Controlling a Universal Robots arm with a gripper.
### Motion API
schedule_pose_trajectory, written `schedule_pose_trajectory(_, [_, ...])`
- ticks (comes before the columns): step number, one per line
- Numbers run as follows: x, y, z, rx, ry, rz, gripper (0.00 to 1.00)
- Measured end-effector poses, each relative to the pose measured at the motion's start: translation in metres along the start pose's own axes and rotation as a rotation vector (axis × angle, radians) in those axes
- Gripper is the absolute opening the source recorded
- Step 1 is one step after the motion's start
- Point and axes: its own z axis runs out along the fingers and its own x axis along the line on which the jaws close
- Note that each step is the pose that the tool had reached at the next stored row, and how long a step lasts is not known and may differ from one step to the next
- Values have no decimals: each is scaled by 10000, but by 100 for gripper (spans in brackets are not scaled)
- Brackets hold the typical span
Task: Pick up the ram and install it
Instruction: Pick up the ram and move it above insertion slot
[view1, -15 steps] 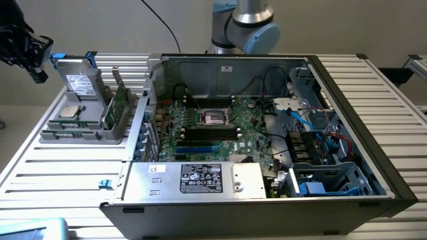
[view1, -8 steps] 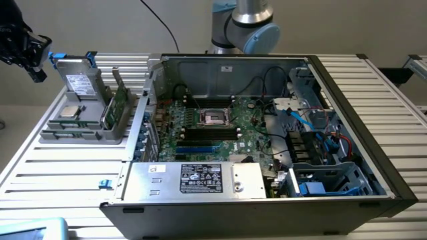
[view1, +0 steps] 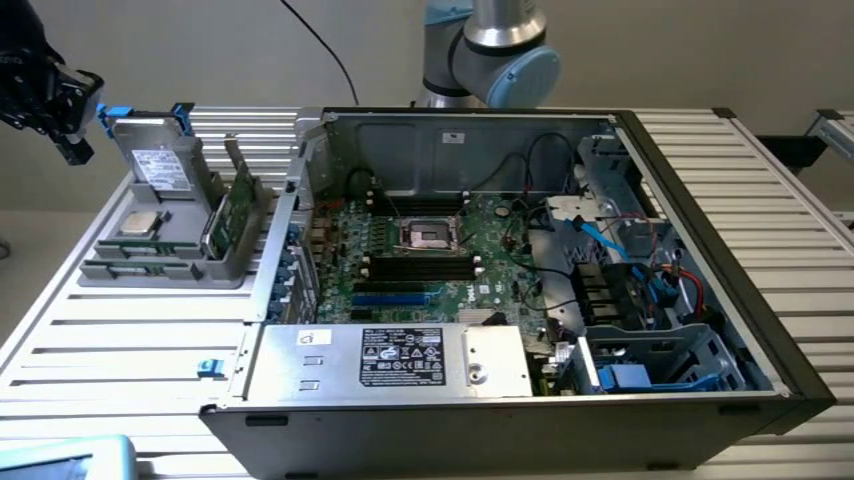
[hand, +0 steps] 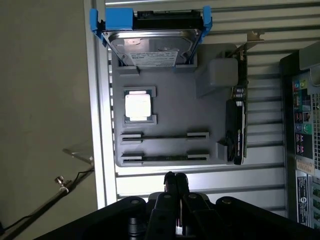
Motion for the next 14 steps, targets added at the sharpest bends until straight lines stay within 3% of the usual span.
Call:
schedule_pose_trajectory(6, [0, 0, 0, 1, 4, -90, 11])
schedule_pose_trajectory(14, [0, 0, 3, -7, 58, -1540, 11])
